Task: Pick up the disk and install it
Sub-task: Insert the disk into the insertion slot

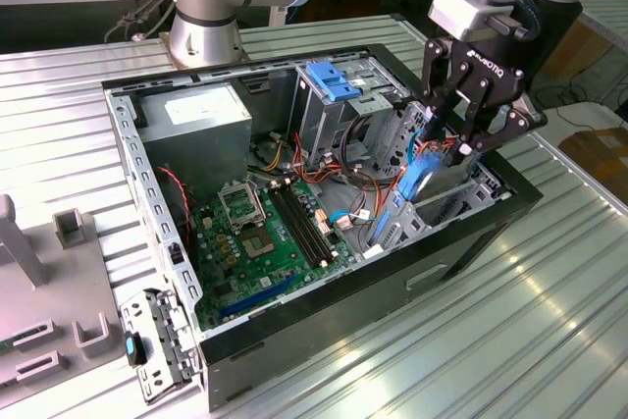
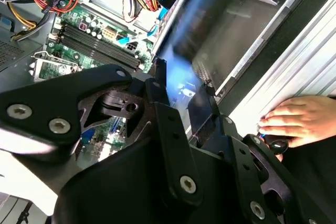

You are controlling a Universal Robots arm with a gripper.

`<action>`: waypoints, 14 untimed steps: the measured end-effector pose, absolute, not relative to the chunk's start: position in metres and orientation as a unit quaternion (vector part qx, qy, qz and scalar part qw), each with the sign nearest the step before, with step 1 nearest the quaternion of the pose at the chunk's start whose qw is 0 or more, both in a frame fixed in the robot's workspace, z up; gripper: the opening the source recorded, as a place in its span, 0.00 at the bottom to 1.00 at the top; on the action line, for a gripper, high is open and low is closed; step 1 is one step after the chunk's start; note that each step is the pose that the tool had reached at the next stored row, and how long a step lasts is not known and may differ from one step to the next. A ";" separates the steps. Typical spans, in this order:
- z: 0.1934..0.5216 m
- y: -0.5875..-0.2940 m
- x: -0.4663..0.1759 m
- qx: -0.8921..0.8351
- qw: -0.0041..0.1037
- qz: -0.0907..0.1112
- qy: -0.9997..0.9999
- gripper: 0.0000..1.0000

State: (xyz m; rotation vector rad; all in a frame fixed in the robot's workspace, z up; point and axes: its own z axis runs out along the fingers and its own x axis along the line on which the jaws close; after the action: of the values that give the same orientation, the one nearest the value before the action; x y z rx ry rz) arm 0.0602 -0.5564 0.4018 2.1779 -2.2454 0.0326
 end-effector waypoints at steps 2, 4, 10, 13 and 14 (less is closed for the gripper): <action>0.402 -0.556 0.060 0.696 0.007 0.010 -0.718 0.44; 0.402 -0.556 0.061 0.696 0.007 0.010 -0.718 0.44; 0.393 -0.557 0.077 0.696 0.007 0.010 -0.718 0.12; 0.383 -0.557 0.091 0.696 0.007 0.010 -0.718 0.11; 0.380 -0.557 0.094 0.696 0.007 0.010 -0.718 0.11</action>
State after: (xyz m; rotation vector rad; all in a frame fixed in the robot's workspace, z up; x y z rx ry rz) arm 0.0937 -0.5567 0.3803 2.1781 -2.2454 0.0324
